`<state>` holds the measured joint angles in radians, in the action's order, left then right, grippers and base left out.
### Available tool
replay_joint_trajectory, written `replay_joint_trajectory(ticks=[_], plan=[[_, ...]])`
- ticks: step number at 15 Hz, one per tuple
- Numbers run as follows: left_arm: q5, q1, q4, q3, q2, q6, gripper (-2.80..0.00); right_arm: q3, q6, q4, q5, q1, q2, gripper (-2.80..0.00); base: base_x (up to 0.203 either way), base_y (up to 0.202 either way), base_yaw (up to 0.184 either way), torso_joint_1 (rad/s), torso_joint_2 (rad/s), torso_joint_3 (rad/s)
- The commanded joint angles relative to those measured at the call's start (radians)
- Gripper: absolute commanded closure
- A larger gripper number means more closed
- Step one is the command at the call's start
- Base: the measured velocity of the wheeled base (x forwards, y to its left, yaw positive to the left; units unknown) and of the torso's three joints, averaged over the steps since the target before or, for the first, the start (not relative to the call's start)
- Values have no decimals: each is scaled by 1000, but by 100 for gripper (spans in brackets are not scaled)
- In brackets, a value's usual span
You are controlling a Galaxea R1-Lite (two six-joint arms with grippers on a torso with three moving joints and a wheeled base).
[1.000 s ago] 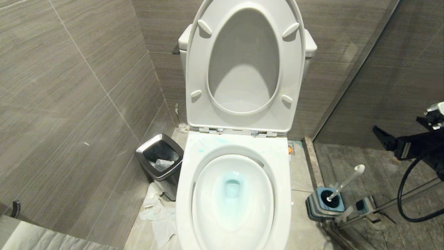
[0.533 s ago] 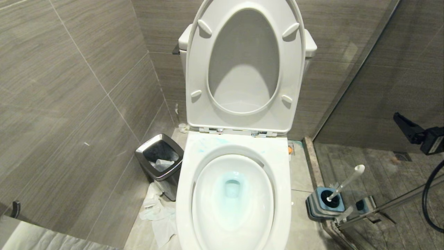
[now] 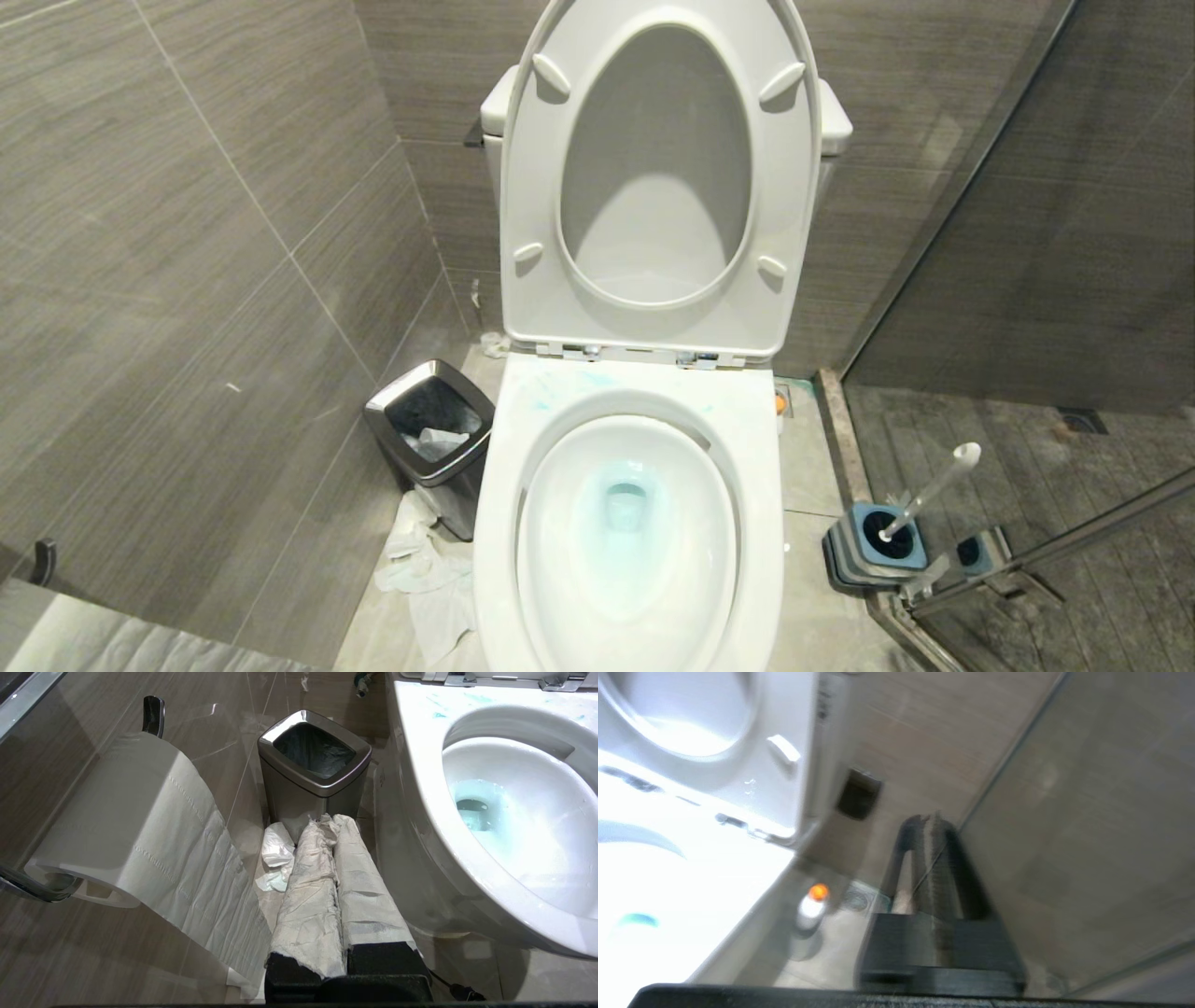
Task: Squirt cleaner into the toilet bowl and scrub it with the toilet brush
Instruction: Flush the toilet
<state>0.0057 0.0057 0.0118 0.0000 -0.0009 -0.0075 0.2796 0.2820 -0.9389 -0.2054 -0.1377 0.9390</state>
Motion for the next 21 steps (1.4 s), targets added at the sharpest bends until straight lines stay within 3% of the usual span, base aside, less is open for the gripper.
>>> replay_joint_trajectory(ticks=[1, 7, 14, 19, 21], plan=[[0, 0, 0, 8, -1, 0, 0, -52, -5, -6, 1, 18, -106, 0, 0, 0, 0, 0, 0, 0], [0, 0, 0, 8, -1, 0, 0, -124, -16, 49, 5, 49, -261, 0, 0, 0, 0, 0, 0, 0], [0, 0, 0, 8, -1, 0, 0, -187, -78, 549, 63, 108, -712, 0, 0, 0, 0, 0, 0, 0], [0, 0, 0, 8, 0, 0, 0, -267, -88, 750, 105, 131, -941, 0, 0, 0, 0, 0, 0, 0], [0, 0, 0, 8, -1, 0, 0, -293, -97, 816, 143, 132, -941, 0, 0, 0, 0, 0, 0, 0]])
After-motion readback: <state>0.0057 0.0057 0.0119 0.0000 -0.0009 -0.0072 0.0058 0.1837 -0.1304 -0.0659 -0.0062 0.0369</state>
